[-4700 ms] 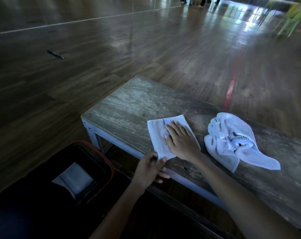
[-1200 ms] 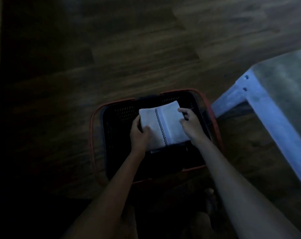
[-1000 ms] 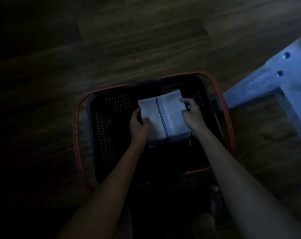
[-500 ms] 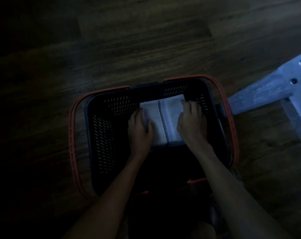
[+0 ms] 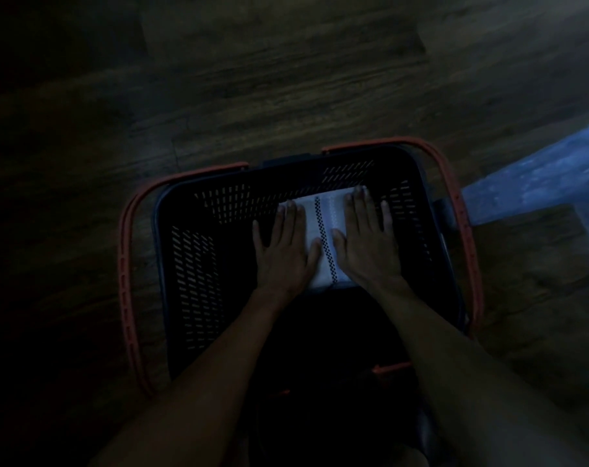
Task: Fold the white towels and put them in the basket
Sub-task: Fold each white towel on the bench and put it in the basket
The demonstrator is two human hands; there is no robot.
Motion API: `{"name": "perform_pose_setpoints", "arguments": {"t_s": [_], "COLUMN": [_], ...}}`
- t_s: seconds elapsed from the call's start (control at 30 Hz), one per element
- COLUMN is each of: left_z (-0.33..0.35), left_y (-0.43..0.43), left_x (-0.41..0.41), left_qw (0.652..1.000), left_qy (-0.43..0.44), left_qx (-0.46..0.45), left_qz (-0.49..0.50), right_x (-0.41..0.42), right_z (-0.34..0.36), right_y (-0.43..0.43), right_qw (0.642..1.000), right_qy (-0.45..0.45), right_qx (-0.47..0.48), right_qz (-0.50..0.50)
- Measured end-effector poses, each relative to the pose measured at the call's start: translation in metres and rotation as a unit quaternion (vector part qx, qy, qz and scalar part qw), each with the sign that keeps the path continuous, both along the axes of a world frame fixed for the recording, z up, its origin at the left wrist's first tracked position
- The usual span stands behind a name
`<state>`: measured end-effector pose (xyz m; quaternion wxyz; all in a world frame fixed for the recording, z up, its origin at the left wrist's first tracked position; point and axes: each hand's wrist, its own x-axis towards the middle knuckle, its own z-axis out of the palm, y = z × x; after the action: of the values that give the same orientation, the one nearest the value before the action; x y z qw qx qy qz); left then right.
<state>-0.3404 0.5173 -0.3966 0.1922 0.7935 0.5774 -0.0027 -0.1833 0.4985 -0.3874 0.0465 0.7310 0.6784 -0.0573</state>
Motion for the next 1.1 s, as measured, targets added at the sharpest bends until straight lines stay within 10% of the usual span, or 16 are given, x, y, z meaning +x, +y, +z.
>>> {"name": "perform_pose_setpoints", "arguments": {"t_s": [0.5, 1.1], "left_z": [0.206, 0.467], "left_y": [-0.002, -0.128], "left_x": [-0.037, 0.050], "left_qw": [0.991, 0.903], "left_qy": [-0.029, -0.075], "left_qx": [0.106, 0.310], "left_qz": [-0.077, -0.288], "right_x": [-0.016, 0.038], "right_z": [0.214, 0.473], "right_y": [-0.034, -0.233], "right_qw": [0.997, 0.958], "right_qy": [0.044, -0.003], "right_qx": [0.060, 0.187], "right_qz": [-0.002, -0.218]}}
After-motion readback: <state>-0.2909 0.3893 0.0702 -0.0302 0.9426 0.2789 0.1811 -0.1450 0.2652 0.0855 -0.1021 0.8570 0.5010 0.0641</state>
